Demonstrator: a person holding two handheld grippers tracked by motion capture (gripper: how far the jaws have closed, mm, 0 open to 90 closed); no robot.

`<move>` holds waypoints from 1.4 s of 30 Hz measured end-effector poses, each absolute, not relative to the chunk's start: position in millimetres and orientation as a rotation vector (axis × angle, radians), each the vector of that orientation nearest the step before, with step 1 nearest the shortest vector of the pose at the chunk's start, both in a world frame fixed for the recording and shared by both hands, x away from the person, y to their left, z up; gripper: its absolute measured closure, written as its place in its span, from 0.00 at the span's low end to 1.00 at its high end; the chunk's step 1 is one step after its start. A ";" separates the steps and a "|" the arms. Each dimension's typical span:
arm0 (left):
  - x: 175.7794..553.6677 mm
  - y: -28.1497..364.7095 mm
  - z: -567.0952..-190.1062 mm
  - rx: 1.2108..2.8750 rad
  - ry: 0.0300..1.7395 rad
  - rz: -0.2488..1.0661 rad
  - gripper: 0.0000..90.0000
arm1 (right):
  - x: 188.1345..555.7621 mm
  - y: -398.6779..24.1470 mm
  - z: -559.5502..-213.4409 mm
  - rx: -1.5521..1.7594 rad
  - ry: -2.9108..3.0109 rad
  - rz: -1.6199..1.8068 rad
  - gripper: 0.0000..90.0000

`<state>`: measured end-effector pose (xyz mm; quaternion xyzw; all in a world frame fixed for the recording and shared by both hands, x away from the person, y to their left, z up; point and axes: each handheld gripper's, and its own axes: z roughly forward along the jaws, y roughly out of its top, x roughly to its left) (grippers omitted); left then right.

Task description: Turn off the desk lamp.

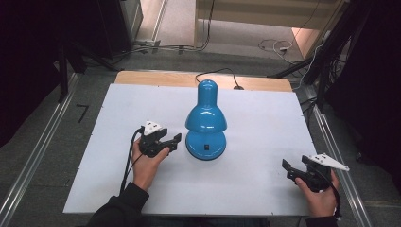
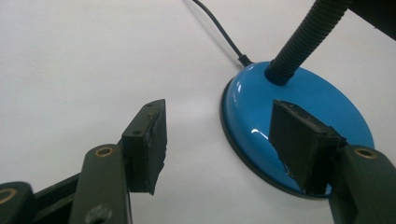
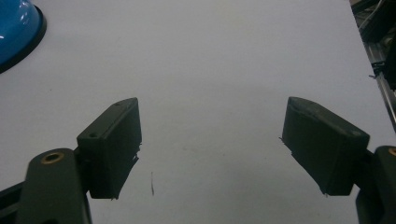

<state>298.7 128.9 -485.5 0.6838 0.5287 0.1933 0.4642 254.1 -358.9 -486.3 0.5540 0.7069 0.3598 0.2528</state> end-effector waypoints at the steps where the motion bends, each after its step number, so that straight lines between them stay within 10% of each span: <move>1: 297.7 131.2 -485.0 1.677 1.300 0.479 0.42 | 254.0 -358.8 -486.2 1.506 1.922 0.978 0.21; 42: 244.8 208.4 -483.6 1.589 1.408 0.545 0.31 | 254.3 -356.3 -486.9 1.507 1.925 0.974 0.21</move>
